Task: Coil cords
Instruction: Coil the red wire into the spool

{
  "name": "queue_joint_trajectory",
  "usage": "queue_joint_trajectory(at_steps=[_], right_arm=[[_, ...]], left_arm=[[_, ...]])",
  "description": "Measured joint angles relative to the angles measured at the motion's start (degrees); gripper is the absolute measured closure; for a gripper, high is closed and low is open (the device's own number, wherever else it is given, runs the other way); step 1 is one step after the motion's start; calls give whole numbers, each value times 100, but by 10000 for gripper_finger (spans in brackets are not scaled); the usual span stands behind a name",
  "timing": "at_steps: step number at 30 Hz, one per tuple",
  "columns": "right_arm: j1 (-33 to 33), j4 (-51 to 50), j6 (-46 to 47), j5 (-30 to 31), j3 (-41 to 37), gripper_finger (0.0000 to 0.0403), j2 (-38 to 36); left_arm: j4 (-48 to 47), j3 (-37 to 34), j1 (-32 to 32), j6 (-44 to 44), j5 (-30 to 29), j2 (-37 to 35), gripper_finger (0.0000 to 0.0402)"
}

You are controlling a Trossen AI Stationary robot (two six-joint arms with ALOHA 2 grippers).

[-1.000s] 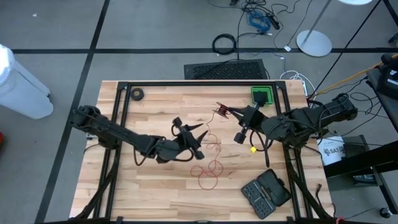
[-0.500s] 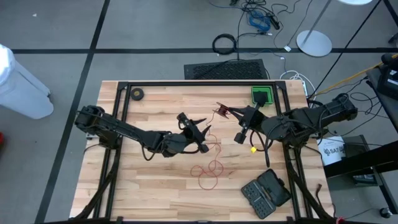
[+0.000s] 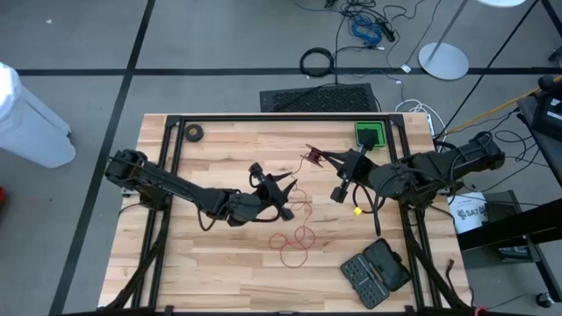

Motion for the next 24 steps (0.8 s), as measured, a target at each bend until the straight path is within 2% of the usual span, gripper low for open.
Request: queue_joint_trajectory(at_steps=[7, 12, 18, 24], right_arm=[[0, 1, 14, 0, 0, 403, 0], [-1, 3, 22, 0, 0, 403, 0], [0, 72, 170, -1, 0, 403, 33], [-4, 436, 172, 55, 4, 403, 169]], left_arm=[[-51, 0, 98, 149, 40, 0, 346], [4, 0, 204, 151, 489, 0, 390], [118, 0, 489, 46, 727, 0, 393], [639, 0, 817, 33, 1292, 0, 393]])
